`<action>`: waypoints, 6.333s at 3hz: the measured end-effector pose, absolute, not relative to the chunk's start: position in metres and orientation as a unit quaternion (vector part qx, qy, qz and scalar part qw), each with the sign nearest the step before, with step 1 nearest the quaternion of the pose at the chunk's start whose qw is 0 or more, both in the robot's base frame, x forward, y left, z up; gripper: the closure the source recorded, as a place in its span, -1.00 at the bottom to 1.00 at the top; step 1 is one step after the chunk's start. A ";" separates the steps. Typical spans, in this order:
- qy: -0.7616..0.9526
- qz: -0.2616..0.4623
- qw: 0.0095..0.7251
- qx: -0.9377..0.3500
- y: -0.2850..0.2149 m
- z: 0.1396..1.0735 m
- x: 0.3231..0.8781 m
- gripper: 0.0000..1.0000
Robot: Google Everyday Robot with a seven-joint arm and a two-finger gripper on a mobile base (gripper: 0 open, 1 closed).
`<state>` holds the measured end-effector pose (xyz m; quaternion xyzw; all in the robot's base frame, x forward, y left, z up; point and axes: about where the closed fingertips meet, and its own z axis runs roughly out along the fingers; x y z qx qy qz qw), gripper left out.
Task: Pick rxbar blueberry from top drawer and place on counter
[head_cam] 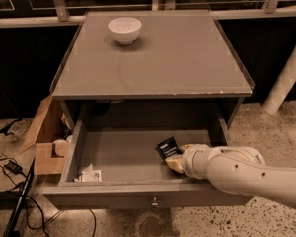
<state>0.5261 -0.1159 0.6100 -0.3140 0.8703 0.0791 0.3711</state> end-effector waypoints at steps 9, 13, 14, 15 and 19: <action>0.707 0.177 0.346 -0.590 -0.153 0.811 0.538 1.00; 0.689 0.145 0.372 -0.605 -0.119 0.859 0.614 1.00; 0.698 0.139 0.380 -0.591 -0.107 0.840 0.641 1.00; 0.703 0.134 0.382 -0.584 -0.099 0.830 0.662 1.00; 0.718 0.149 0.375 -0.567 -0.098 0.825 0.672 -0.27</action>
Offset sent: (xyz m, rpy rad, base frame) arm -0.0139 -0.0078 0.0649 -0.0506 -0.1091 0.5400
